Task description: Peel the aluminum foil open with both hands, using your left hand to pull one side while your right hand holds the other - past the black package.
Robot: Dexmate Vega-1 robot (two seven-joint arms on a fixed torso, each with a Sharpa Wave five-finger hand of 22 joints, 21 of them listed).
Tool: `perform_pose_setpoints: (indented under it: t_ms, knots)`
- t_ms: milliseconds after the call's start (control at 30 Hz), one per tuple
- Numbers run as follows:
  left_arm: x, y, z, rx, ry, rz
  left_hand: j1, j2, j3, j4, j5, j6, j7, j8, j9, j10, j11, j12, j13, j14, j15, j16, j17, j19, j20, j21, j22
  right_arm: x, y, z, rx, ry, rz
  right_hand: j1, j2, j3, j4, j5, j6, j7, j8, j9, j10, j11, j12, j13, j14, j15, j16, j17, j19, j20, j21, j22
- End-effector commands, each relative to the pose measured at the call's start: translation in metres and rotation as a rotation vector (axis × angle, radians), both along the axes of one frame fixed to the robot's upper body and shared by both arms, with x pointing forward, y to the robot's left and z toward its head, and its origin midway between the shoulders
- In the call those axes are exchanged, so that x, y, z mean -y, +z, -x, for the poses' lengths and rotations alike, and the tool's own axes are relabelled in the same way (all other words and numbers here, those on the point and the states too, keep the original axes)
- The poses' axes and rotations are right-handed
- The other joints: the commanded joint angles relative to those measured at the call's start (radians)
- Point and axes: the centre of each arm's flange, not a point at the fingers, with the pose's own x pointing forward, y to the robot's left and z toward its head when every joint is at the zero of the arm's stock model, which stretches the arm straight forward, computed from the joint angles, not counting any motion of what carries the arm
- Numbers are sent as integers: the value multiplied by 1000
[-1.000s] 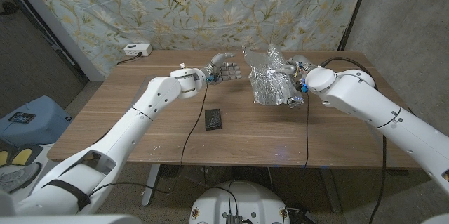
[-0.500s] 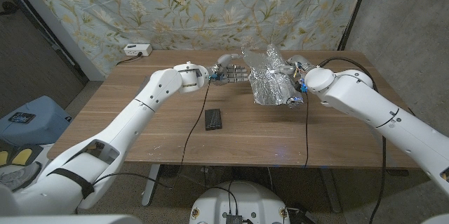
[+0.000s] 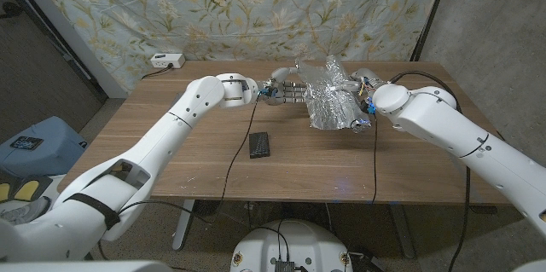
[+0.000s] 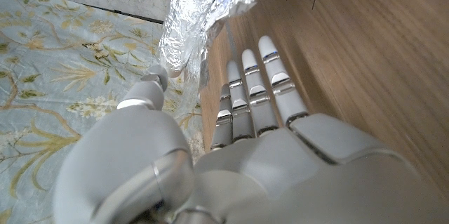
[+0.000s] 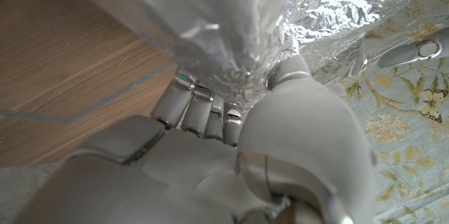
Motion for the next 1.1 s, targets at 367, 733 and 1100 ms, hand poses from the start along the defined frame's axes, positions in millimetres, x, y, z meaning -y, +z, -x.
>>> perform_pose_setpoints:
  t_ms: [367,733,1100]
  knots:
    - [32,-2,-7,-71,-119,-21,3,2,-5,-2,5,-25,2,2,3,-11,9,11,19,1,4,-3,8,-1,5,-8,2,12,-1,2,-1,4,-9,25,21,25,4,-3,6,35,1,6,9,-14,43,11,68,-143,-4,1,-41,-118,19,0]
    - [38,-3,-8,-85,-131,-20,21,28,-3,-4,7,-37,4,7,5,6,-16,35,43,15,-14,14,29,15,6,-1,4,12,0,3,3,17,5,25,21,26,5,-4,7,34,1,7,8,-12,44,13,69,-143,-4,1,-45,-118,30,-2]
    - [34,-9,-7,-103,-125,32,77,60,10,-21,20,14,4,24,10,94,-67,109,91,109,-71,71,64,76,-44,28,7,11,-2,8,15,19,-2,22,22,25,7,-4,8,34,1,9,9,-13,43,12,71,-144,-3,2,-50,-117,40,-4]
